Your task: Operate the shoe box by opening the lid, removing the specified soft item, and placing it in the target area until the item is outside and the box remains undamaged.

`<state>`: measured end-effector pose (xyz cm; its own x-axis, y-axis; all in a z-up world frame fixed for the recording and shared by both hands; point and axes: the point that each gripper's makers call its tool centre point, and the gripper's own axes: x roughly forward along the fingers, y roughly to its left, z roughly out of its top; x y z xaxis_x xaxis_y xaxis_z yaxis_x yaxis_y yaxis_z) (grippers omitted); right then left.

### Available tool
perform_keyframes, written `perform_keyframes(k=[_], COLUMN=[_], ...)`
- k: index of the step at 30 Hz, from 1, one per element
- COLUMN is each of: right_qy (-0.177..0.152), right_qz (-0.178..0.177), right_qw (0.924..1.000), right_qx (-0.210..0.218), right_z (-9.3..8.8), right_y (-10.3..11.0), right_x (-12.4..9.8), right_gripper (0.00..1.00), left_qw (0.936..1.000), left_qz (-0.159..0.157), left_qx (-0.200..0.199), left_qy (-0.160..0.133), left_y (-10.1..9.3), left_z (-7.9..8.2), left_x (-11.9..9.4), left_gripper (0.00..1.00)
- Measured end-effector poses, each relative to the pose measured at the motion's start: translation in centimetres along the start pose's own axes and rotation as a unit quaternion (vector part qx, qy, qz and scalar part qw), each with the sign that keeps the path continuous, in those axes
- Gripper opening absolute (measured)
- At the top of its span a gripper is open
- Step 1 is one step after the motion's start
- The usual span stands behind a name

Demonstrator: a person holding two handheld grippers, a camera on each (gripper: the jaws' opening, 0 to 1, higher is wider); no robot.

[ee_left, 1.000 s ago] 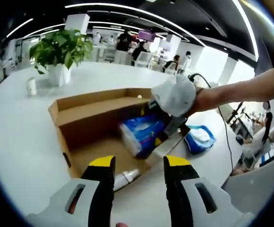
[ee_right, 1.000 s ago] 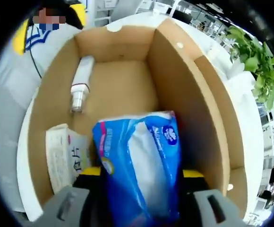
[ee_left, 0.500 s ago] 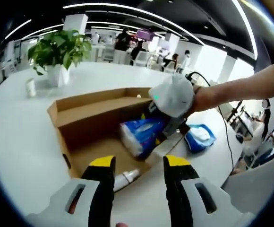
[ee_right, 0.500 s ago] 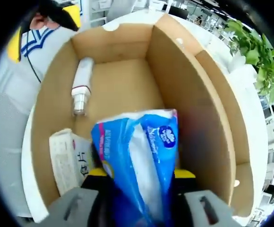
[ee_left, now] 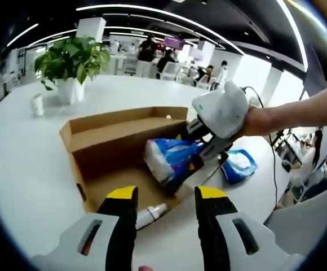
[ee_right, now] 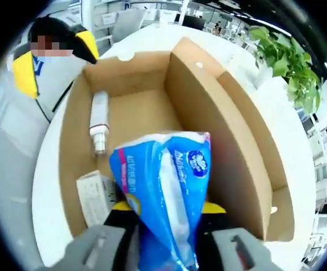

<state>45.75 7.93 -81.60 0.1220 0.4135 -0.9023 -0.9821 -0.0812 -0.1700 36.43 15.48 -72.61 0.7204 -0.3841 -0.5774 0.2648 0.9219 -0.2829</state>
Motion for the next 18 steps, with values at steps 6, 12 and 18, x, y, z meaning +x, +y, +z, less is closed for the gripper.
perform_keyframes(k=[6, 12, 18], right_qy=[-0.004, -0.007, -0.016], right_qz=[-0.009, -0.021, -0.031], right_qw=[0.9999, 0.9997, 0.9994], right_qx=[-0.006, -0.006, 0.006], right_z=[0.7, 0.8, 1.3], right_y=[0.2, -0.8, -1.2], right_x=[-1.4, -2.2, -3.3], right_gripper=[0.33, 0.33, 0.33], left_qw=[1.0, 1.0, 0.9998], left_qz=[-0.002, -0.005, -0.009], left_qx=[0.004, 0.006, -0.016], left_qy=[0.0, 0.004, 0.004], left_y=[-0.4, -0.2, 0.3], left_z=[0.1, -0.2, -0.5], left_x=[-0.1, 0.2, 0.5], left_gripper=[0.41, 0.41, 0.42])
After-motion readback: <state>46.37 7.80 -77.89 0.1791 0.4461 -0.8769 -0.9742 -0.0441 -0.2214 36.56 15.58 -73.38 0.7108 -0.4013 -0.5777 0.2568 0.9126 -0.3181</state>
